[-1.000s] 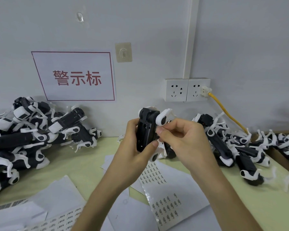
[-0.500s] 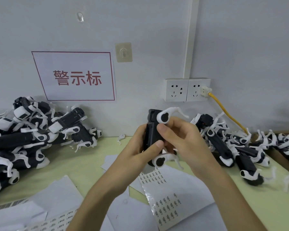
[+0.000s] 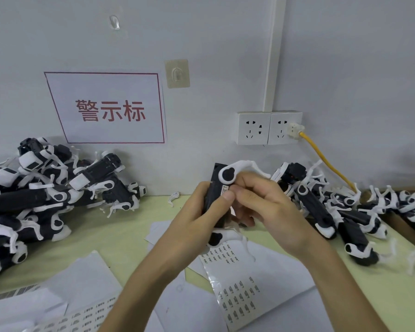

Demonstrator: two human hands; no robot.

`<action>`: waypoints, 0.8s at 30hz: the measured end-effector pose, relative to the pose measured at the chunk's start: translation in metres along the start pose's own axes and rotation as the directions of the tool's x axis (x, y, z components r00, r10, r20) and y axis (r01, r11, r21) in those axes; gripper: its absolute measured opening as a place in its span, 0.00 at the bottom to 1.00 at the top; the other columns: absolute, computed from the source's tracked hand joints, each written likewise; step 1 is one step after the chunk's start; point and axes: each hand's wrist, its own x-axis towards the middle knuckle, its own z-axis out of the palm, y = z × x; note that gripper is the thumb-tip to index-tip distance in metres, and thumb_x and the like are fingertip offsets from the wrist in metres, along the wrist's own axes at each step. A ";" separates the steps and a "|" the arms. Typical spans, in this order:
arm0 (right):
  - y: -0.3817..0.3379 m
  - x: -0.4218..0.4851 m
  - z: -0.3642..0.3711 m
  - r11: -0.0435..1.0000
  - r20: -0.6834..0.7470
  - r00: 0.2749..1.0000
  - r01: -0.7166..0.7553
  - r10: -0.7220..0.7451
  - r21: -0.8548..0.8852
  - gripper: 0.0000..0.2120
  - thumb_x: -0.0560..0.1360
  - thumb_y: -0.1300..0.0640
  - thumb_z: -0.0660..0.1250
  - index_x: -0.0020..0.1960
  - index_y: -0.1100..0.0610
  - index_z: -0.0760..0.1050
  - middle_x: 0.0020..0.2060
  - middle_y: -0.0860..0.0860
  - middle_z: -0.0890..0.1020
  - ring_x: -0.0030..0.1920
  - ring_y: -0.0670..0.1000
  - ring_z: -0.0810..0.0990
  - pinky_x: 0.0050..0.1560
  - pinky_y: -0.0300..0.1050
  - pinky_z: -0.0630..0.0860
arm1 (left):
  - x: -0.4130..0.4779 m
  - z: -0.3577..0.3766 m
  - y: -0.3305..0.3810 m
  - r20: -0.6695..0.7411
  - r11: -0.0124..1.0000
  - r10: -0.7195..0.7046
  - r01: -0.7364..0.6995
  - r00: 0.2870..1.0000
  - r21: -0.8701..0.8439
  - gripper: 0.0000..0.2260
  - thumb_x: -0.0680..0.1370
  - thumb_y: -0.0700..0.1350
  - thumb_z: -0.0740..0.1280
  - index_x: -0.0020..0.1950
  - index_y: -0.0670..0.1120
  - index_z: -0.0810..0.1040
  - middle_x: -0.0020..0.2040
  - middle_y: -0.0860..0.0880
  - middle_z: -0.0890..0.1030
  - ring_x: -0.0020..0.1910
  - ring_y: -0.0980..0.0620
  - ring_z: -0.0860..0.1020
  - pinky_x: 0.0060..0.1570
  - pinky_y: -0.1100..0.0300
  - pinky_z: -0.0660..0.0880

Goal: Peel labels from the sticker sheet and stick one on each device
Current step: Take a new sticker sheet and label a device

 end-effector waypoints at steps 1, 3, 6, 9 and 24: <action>0.001 0.000 0.001 1.000 -0.008 1.000 0.006 -0.006 0.006 0.11 0.77 0.56 0.62 0.38 0.59 0.68 0.29 0.51 0.70 0.30 0.47 0.68 0.32 0.41 0.65 | 0.000 0.000 -0.001 -0.008 1.000 0.001 -0.001 1.000 -0.006 0.20 0.74 0.66 0.65 0.56 0.53 0.75 0.49 0.46 0.84 0.52 0.44 0.82 0.53 0.51 0.76; 0.002 0.001 0.004 1.000 -0.045 0.999 0.022 -0.021 0.015 0.12 0.76 0.56 0.62 0.37 0.61 0.67 0.29 0.51 0.70 0.30 0.48 0.68 0.31 0.42 0.65 | 0.000 0.000 -0.001 -0.033 1.000 0.014 -0.014 0.999 -0.019 0.15 0.78 0.61 0.63 0.54 0.52 0.75 0.43 0.53 0.82 0.45 0.54 0.80 0.48 0.62 0.76; 0.003 0.002 0.010 0.999 -0.101 0.995 0.027 -0.024 0.026 0.10 0.74 0.57 0.63 0.35 0.58 0.68 0.28 0.51 0.70 0.29 0.49 0.68 0.30 0.40 0.65 | 0.001 0.003 0.001 -0.082 0.999 -0.001 -0.002 0.997 -0.045 0.10 0.81 0.56 0.62 0.53 0.51 0.75 0.40 0.53 0.82 0.42 0.56 0.81 0.41 0.69 0.75; 0.006 0.003 0.016 0.999 -0.148 0.989 0.017 -0.010 0.049 0.09 0.73 0.58 0.63 0.35 0.59 0.67 0.29 0.54 0.67 0.30 0.53 0.65 0.30 0.41 0.63 | 0.000 0.004 0.003 -0.091 0.999 0.029 -0.028 0.995 0.018 0.06 0.84 0.53 0.59 0.51 0.53 0.71 0.35 0.57 0.80 0.33 0.62 0.78 0.30 0.73 0.70; 0.015 0.005 0.038 0.955 -0.258 0.964 0.009 0.070 0.295 0.07 0.71 0.57 0.64 0.34 0.54 0.70 0.30 0.51 0.67 0.32 0.46 0.64 0.33 0.35 0.68 | 0.000 -0.001 0.001 -0.109 0.950 0.193 -0.158 0.975 0.270 0.19 0.73 0.68 0.56 0.57 0.58 0.68 0.42 0.61 0.79 0.38 0.60 0.76 0.38 0.61 0.75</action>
